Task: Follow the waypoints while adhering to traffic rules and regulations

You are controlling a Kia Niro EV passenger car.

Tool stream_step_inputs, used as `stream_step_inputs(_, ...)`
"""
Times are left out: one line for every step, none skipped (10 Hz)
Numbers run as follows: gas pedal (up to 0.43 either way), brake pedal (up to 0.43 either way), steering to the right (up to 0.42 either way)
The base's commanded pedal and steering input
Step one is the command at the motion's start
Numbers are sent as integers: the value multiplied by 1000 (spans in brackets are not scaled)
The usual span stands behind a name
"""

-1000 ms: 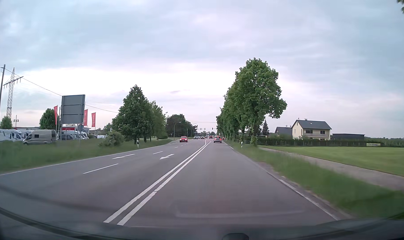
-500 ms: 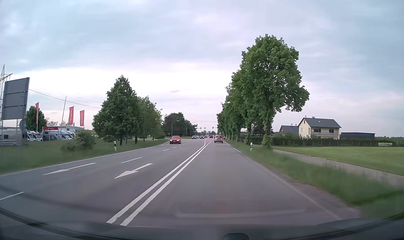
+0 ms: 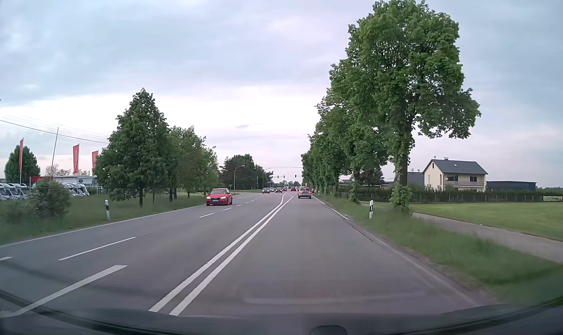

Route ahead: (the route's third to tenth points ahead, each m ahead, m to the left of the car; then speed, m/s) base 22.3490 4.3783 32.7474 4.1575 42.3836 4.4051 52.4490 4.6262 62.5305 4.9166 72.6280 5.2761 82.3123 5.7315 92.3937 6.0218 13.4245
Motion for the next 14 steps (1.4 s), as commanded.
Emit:
stream_step_inputs(0,0,10)
stream_step_inputs(0,0,10)
stream_step_inputs(0,0,9)
stream_step_inputs(0,0,10)
stream_step_inputs(0,0,9)
stream_step_inputs(0,0,10)
stream_step_inputs(0,0,9)
stream_step_inputs(0,0,9)
stream_step_inputs(0,0,9)
stream_step_inputs(0,0,8)
stream_step_inputs(0,0,8)
stream_step_inputs(0,0,7)
stream_step_inputs(0,0,7)
stream_step_inputs(0,0,6)
